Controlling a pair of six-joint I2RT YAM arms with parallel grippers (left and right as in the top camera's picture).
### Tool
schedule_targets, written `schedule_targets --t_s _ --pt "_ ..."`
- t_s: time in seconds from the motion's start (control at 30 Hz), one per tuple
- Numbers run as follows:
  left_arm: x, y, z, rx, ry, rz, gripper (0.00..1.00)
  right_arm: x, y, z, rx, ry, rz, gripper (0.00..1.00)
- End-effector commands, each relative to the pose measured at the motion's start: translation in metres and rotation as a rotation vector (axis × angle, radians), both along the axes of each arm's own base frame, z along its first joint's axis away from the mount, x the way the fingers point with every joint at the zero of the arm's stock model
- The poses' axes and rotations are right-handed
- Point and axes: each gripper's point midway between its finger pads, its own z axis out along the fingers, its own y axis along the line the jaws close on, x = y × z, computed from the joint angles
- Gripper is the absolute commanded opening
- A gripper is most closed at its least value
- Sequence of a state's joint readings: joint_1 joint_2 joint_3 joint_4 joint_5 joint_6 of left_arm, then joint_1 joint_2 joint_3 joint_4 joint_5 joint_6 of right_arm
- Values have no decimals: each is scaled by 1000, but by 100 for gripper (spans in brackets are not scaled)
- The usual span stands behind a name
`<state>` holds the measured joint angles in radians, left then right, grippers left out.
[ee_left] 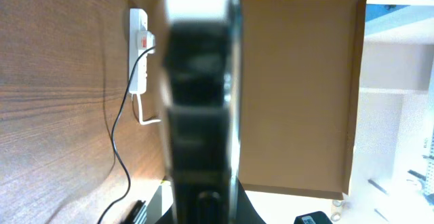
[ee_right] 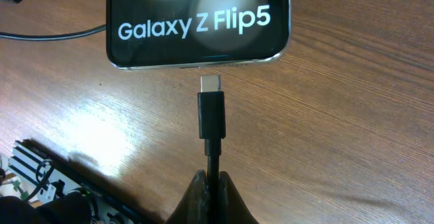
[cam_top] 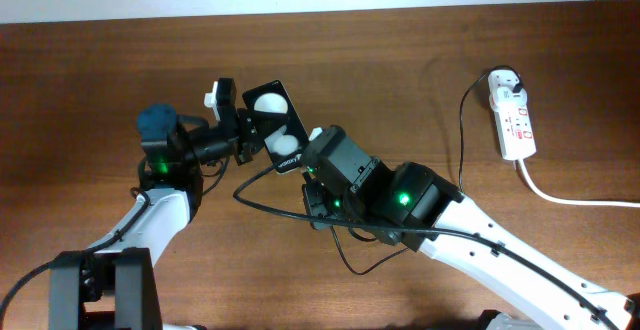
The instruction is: Plug charger to phone and switch on socket
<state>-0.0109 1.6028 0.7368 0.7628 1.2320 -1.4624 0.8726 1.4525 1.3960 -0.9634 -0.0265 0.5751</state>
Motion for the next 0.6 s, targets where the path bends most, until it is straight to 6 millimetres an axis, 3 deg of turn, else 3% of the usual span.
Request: schedule_targets --t_s 0.0,0.17,0.57 --pt "-1 0 6 -12 10 -18 0 1 2 -2 -8 -8 2 4" --pt "4 1 6 17 -69 6 0 1 2 -2 -7 -5 5 4" --pt "7 2 5 19 -69 27 0 3 8 2 22 -13 12 4"
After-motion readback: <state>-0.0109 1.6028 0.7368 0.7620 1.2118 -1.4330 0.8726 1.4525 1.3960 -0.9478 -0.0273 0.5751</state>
